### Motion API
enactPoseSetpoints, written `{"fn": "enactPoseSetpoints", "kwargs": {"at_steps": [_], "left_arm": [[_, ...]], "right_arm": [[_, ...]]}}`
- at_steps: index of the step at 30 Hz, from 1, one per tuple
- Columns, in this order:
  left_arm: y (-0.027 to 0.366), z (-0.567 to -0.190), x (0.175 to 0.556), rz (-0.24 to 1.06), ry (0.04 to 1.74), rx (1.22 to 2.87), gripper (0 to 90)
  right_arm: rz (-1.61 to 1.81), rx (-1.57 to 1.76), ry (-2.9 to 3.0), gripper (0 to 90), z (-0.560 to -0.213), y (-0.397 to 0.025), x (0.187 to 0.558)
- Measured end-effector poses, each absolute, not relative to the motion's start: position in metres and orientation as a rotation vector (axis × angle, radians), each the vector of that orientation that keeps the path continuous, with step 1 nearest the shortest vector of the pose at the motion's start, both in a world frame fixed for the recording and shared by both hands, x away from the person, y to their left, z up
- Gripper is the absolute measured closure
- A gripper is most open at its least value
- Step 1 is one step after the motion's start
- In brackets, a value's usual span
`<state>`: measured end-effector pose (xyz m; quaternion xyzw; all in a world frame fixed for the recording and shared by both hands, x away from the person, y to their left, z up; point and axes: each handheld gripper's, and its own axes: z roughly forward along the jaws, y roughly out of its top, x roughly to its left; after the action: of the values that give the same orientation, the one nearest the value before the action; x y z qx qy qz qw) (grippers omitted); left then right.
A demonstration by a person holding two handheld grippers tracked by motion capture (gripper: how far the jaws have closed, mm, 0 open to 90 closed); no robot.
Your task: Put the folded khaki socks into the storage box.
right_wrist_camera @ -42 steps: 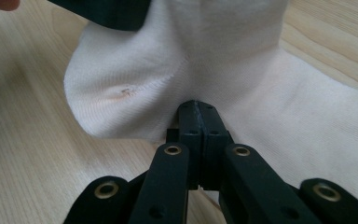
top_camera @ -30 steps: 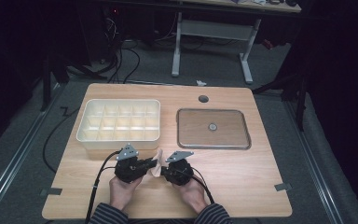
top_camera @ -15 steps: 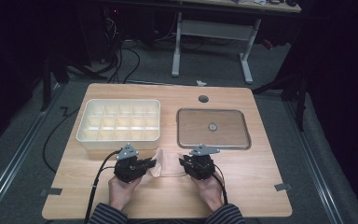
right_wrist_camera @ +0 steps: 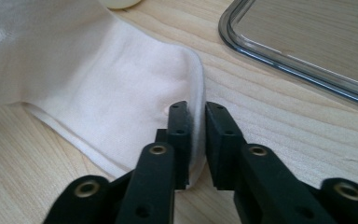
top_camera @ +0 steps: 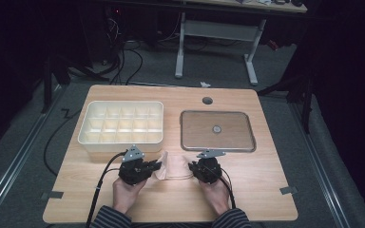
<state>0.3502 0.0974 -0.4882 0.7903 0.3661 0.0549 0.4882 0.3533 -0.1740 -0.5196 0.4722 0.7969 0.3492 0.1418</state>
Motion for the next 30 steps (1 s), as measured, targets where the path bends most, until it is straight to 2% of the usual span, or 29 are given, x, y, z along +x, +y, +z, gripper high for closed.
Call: {"fn": "enactPoseSetpoints", "kwargs": {"at_steps": [6,30], "left_arm": [[0.091,-0.488,0.35,0.122,0.87,1.937,83.2],[0.066,-0.493,0.355,0.122,0.845,2.005,81.4]], "right_arm": [[1.02,1.343,2.318,84.9,-0.52,-0.171,0.353],[1.077,1.285,2.378,84.9,-0.523,-0.155,0.353]]}}
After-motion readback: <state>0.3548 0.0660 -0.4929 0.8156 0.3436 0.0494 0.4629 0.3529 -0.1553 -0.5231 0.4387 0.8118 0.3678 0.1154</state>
